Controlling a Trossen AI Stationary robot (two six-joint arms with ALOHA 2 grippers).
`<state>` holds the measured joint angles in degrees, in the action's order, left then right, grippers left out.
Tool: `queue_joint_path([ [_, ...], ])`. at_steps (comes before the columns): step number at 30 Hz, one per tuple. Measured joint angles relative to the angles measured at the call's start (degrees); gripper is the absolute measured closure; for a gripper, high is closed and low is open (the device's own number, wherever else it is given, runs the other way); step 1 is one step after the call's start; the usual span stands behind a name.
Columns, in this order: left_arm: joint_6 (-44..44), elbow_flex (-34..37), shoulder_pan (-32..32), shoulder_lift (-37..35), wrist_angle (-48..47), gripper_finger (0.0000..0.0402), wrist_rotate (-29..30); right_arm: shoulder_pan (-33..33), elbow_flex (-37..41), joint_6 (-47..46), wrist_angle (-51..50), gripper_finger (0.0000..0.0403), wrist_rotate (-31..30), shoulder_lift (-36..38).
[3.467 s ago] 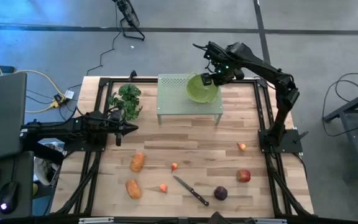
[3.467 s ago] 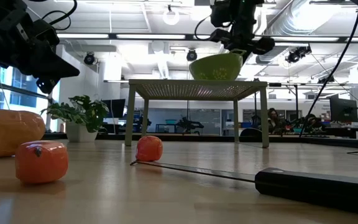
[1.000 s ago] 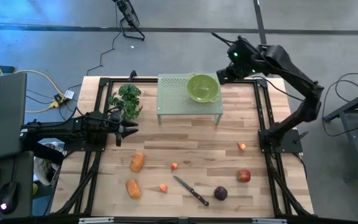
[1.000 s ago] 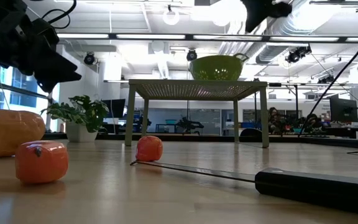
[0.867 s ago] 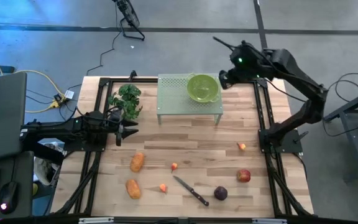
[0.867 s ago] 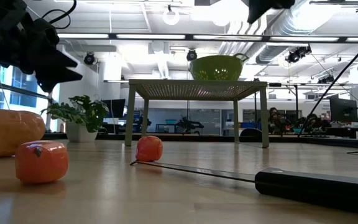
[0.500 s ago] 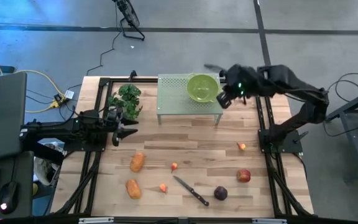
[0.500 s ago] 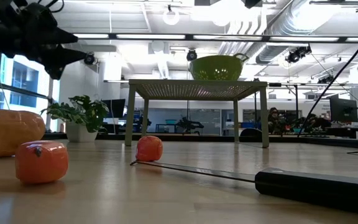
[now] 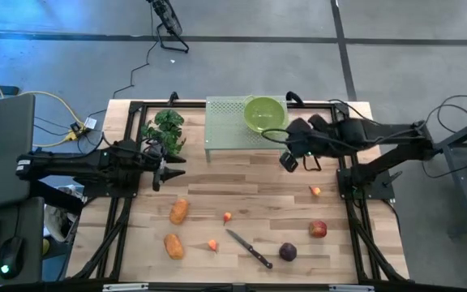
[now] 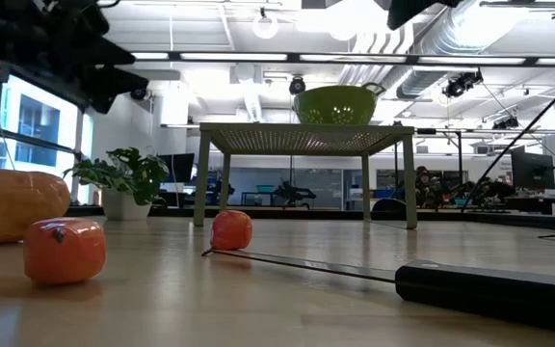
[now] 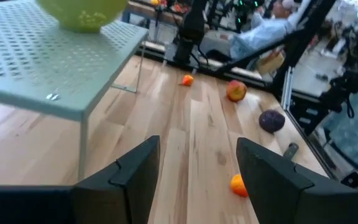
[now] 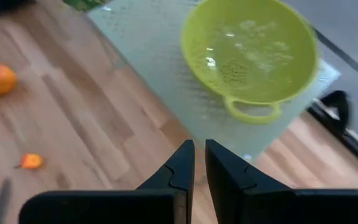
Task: Pick & Place Fruit
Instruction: Put the bottom orange pear inside the green strainer bowl on the top shelf
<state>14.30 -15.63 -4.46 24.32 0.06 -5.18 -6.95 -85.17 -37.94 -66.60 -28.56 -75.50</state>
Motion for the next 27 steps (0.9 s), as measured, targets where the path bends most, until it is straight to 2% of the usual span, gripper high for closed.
queue_joint_path([
  [6, -3.0, -6.2, 1.9, 10.3, -1.3, 0.0192, -1.6, -3.0, 9.0, -3.2, 4.7, 0.0371, 0.1, 4.2],
  [12, -6.5, -13.4, 8.6, 20.9, -5.0, 0.0192, -1.0, -4.6, 17.3, -5.7, 10.0, 0.0371, 0.0, 8.2],
  [20, -7.1, -22.8, 17.6, 33.4, -12.9, 0.0192, 3.9, -7.0, 25.4, -5.9, 19.1, 0.0371, 0.4, 11.0],
  [27, -6.9, -26.8, 23.9, 42.1, -15.2, 0.0192, 3.8, -8.8, 30.1, -5.7, 27.0, 0.0371, 0.4, 11.1],
])
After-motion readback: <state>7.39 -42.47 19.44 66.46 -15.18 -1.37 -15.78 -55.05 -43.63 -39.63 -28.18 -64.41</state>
